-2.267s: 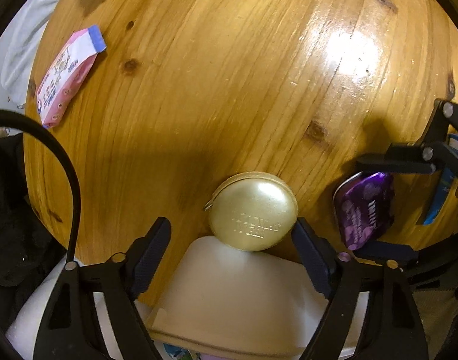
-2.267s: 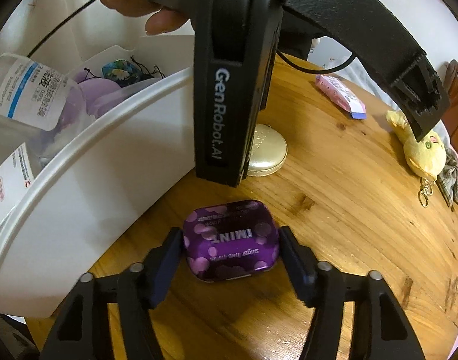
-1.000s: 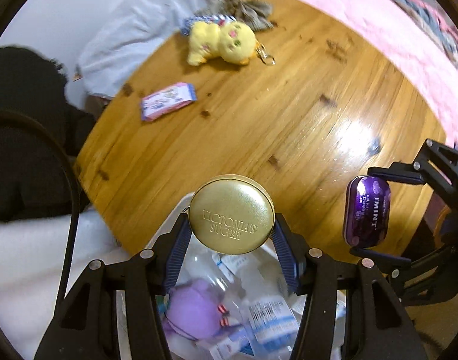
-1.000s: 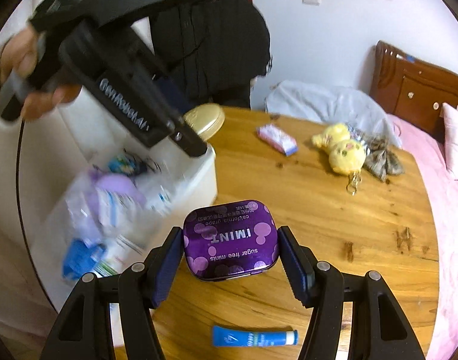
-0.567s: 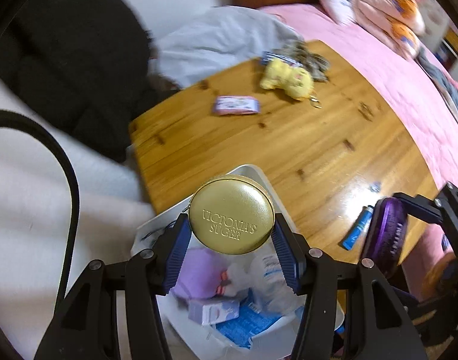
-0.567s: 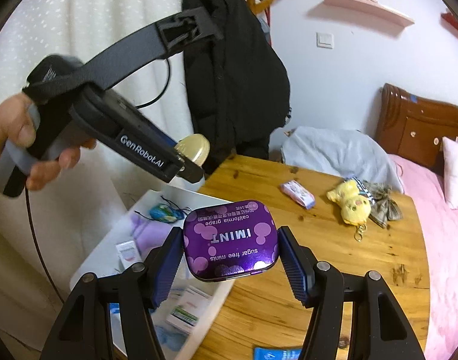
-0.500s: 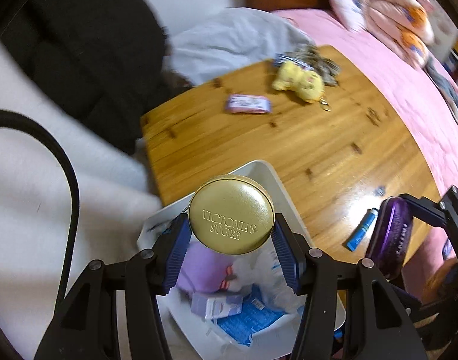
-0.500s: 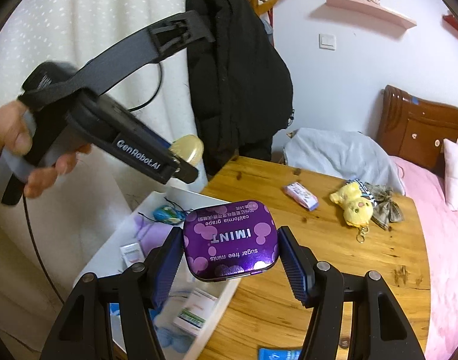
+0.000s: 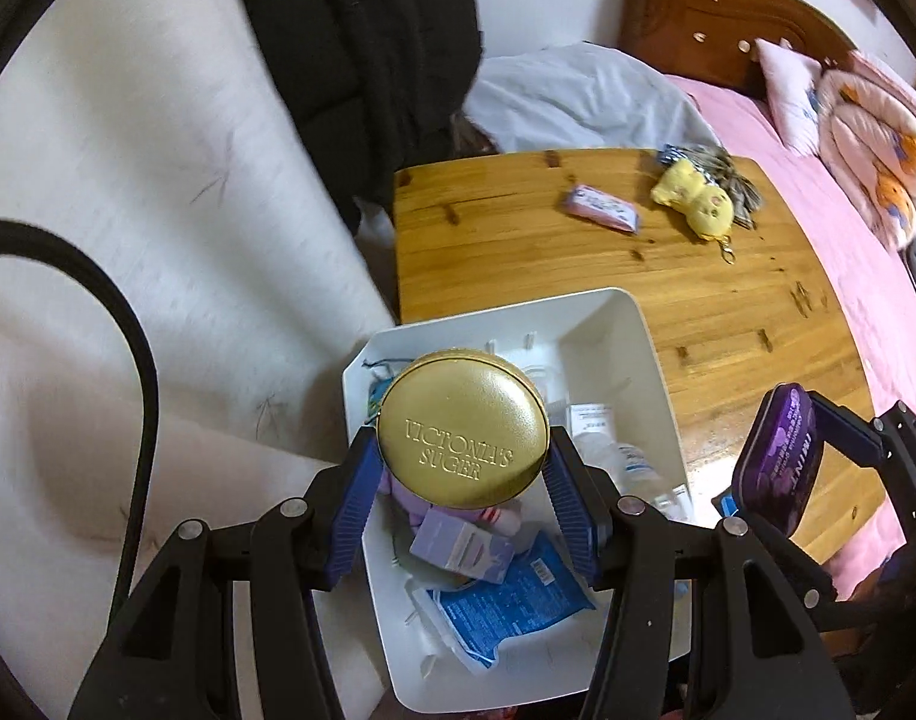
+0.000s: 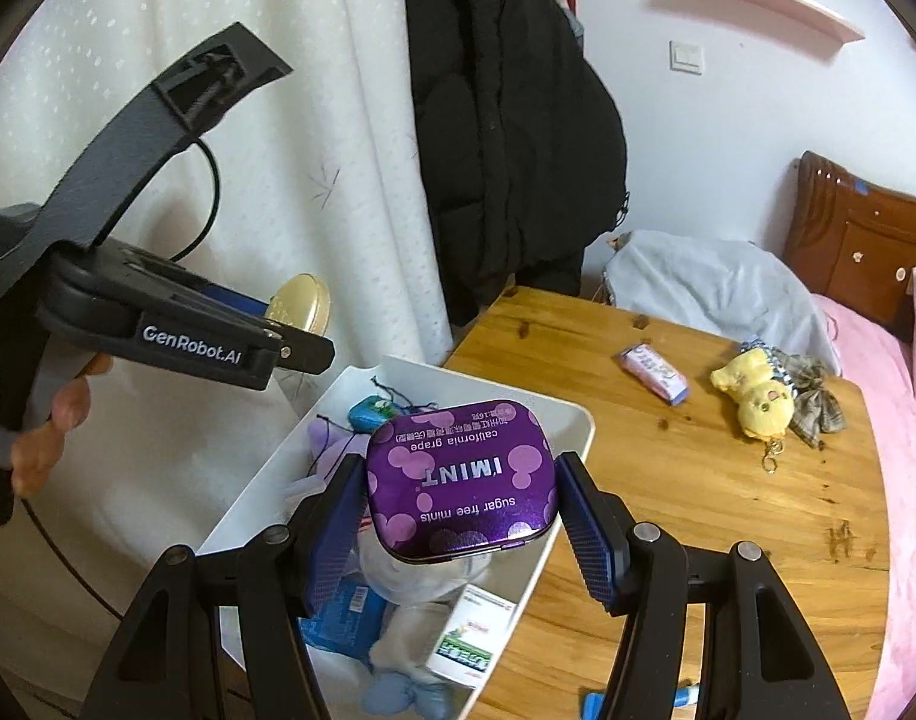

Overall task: Organize objects
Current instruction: 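Carry the mint tin and gold compact over the tray with both tools, then open both tools to drop the tin and compact into the tray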

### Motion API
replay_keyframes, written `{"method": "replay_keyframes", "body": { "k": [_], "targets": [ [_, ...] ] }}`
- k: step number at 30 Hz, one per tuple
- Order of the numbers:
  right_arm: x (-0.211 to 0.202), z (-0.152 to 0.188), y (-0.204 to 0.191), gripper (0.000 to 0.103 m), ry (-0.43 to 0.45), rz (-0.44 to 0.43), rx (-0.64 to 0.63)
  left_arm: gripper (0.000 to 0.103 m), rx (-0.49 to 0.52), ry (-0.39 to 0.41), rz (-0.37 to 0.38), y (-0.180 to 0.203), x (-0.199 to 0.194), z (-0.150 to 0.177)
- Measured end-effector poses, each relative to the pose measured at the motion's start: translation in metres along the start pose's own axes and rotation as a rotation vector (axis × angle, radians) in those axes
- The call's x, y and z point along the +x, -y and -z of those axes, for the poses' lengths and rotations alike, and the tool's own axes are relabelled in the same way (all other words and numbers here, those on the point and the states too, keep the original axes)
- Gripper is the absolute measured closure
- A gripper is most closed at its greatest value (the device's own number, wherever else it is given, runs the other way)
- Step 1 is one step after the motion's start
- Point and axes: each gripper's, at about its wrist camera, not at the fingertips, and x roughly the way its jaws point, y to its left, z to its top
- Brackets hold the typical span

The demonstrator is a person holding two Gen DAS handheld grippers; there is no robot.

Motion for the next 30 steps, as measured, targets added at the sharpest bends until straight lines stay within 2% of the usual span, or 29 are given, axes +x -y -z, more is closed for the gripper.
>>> {"method": "replay_keyframes", "body": {
  "k": [6,10,18,22,30],
  "targets": [
    [0.011,-0.002,-0.008,0.039,-0.03,-0.019,0.026,0.044,-0.083,0.016,-0.005,-0.017,0.001,0.014],
    [0.019,-0.007,-0.01,0.039,-0.053,-0.019,0.042,0.044,-0.124,0.045,0.02,-0.024,0.0,0.02],
    [0.035,-0.019,-0.014,0.039,-0.072,0.022,0.05,0.044,-0.132,0.066,0.078,-0.024,-0.001,0.02],
    [0.044,-0.022,-0.008,0.039,-0.094,0.036,0.078,0.044,-0.128,0.106,0.082,-0.021,-0.005,0.012],
    [0.051,-0.018,-0.008,0.037,-0.118,0.061,0.074,0.044,-0.112,0.125,0.082,-0.011,-0.001,-0.002]
  ]
}}
